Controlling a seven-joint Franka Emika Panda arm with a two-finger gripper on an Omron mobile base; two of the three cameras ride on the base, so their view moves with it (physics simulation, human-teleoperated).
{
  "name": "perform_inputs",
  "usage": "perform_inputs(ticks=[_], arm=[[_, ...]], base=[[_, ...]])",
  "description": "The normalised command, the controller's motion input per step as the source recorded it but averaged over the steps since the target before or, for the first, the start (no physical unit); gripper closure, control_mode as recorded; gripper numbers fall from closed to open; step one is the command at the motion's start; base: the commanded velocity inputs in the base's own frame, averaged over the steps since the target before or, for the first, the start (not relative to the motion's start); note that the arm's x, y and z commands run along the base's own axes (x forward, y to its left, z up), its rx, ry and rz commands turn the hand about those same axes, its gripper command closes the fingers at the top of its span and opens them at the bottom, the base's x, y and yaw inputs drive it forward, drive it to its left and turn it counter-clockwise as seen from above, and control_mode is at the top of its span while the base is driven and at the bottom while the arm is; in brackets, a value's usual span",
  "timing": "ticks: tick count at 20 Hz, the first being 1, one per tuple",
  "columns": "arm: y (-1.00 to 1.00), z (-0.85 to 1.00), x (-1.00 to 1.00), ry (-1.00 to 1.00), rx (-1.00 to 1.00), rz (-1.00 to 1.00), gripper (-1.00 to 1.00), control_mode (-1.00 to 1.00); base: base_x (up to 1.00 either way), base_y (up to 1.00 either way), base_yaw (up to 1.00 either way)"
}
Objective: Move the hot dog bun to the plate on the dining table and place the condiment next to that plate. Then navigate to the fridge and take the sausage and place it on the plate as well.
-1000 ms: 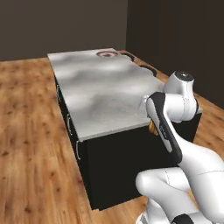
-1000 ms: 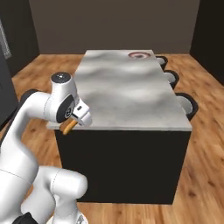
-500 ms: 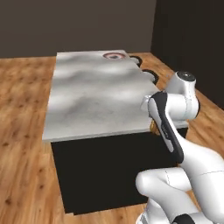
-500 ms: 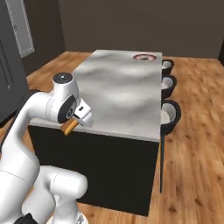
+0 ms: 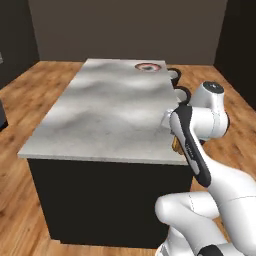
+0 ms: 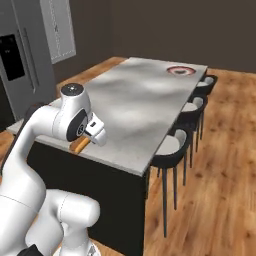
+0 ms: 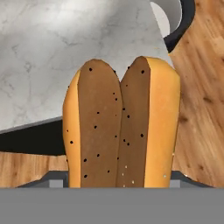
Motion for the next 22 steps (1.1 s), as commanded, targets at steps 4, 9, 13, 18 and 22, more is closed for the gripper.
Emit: perform_inputs(ticks=[4,9,13,18,22], arm=[[0.00,0.00,0.00,0.00,0.00,0.00,1.00,1.00],[0.00,0.00,0.00,0.00,0.00,0.00,1.00,1.00],[0.00,0.00,0.00,0.00,0.00,0.00,1.00,1.00],[0.00,0.00,0.00,0.00,0.00,0.00,1.00,1.00],[0.00,0.00,0.00,0.00,0.00,0.00,1.00,1.00]], base=[[0.39,-1.00,0.47],[0.38,-1.00,0.49],[0.37,-1.00,0.50],[0.24,-1.00,0.50],[0.02,-1.00,0.48]])
